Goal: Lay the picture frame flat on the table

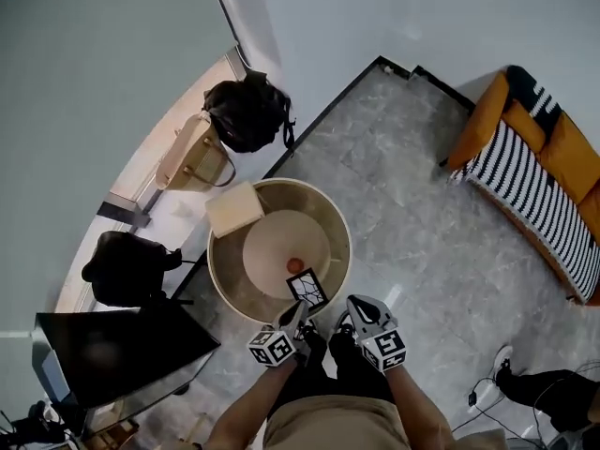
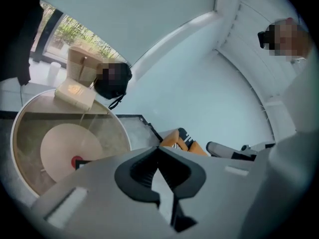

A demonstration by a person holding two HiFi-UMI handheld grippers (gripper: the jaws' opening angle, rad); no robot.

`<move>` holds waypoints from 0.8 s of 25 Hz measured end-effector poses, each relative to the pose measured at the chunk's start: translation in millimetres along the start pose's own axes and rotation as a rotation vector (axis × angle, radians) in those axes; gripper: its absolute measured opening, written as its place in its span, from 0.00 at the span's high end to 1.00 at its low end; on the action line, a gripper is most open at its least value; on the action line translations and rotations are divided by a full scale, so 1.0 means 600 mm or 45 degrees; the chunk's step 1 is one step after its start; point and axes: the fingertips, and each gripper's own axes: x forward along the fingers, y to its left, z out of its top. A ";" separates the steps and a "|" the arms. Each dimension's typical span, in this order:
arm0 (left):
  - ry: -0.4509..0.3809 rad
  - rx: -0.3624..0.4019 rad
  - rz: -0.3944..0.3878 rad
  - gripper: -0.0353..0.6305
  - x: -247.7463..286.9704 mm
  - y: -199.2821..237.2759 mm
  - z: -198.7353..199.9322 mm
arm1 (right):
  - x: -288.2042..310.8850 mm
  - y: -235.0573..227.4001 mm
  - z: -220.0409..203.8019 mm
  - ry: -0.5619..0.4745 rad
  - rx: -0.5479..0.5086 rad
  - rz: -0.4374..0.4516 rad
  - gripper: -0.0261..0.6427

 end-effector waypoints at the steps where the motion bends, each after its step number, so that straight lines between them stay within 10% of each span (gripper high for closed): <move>1: -0.006 0.044 -0.025 0.94 -0.004 -0.018 0.018 | -0.001 0.002 0.015 0.001 -0.020 -0.002 0.95; 13: -0.161 0.748 -0.145 0.94 -0.056 -0.222 0.258 | -0.023 0.049 0.217 -0.113 -0.276 0.018 0.95; 20: -0.284 0.931 -0.039 0.94 -0.092 -0.282 0.381 | -0.038 0.082 0.338 -0.208 -0.318 0.065 0.95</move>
